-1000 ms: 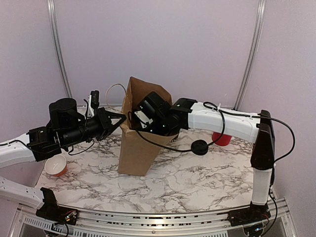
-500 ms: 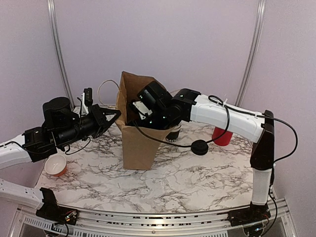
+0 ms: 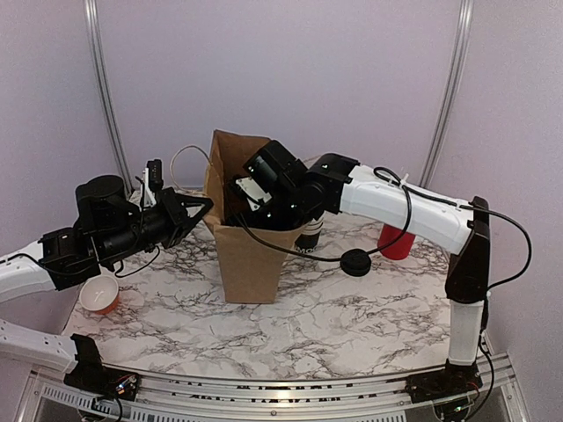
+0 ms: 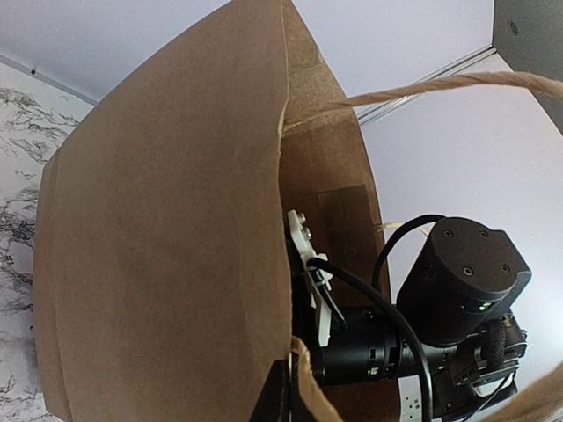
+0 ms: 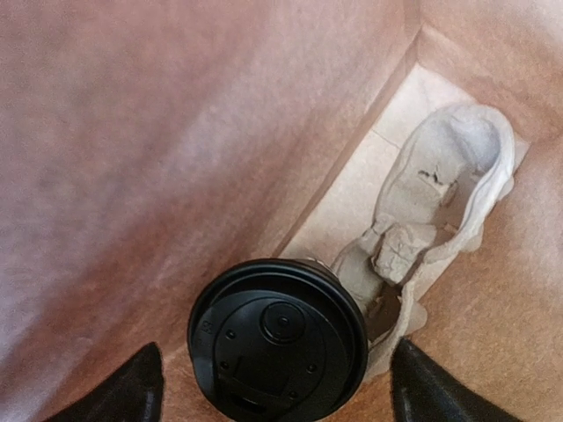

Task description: Pack the takeout coffee

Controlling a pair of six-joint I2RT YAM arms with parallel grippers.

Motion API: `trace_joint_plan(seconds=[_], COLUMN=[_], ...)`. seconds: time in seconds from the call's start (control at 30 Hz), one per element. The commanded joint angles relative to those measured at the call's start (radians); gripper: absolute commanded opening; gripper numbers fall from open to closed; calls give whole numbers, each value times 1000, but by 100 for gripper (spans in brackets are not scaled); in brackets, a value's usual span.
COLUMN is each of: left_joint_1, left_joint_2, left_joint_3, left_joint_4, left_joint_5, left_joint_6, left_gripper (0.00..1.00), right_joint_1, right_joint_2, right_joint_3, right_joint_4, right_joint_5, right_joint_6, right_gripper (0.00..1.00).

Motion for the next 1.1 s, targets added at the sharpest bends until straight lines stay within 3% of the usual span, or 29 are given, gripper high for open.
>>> trace_joint_plan(seconds=[0.0,0.57,1.07], left_joint_1=[14,29,37], left_joint_2=[-39,-47,-26], left_joint_3=[-11,-25,-17], left_joint_4=[-13,-82,-115], left_joint_5=[-56,-79,-69], left_joint_6=[-2,-15,-8], left_gripper=[0,0,0], right_joint_1=[15,31,33], right_joint_2=[10,-12,-63], right_joint_3=[66,149,178], right_joint_4=[-34,-73,-58], right_joint_5=[10,49,82], right_joint_6=[-14,-54,-90], right_gripper=[90,100,100])
